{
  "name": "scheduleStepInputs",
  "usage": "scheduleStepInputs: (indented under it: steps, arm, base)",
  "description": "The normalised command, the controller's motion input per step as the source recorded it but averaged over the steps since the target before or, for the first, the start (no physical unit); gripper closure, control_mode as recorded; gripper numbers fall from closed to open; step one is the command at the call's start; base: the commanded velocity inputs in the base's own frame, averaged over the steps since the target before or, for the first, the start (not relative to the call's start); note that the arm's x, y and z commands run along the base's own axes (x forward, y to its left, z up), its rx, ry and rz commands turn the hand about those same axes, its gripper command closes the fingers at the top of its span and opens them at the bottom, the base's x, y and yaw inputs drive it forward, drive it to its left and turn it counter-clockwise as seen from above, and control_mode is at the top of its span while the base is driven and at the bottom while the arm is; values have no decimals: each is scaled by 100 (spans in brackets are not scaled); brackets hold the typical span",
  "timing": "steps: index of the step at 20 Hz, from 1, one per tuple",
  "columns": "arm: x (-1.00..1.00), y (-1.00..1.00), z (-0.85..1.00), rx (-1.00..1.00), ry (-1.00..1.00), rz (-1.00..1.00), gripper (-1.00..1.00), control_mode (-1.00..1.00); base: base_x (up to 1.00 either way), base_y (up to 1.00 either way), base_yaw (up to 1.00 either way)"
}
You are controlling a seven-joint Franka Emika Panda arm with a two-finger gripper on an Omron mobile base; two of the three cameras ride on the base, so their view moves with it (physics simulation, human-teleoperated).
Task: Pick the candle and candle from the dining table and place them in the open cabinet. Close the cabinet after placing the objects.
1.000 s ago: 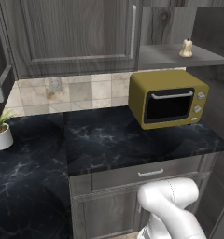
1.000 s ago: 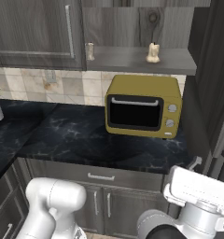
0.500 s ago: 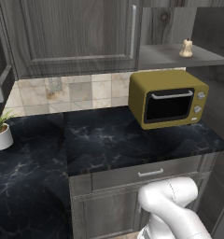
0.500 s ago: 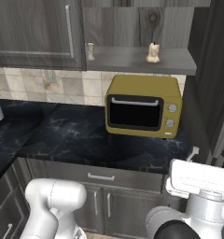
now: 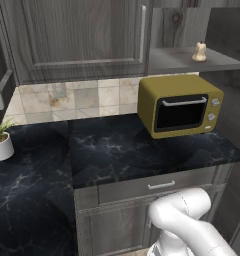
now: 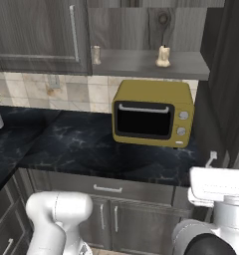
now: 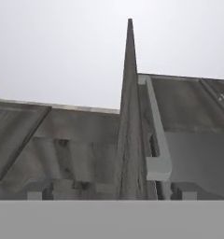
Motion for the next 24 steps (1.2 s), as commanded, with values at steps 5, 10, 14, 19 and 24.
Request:
scheduleStepInputs:
  steps: [5, 10, 14, 19, 24]
  arm:
    - [12, 0, 30, -18, 0, 0, -100, -100]
    - [4, 2, 32, -28, 0, -2, -100, -100]
    - [0, 13, 42, -38, 0, -5, -100, -100]
    - [0, 27, 58, -38, 0, -5, -100, -100]
    - [0, 41, 68, -37, 0, -6, -100, -100]
  base:
    - [0, 0, 0]
    - [0, 0, 0]
    - [0, 0, 0]
    - [0, 0, 0]
    - [0, 0, 0]
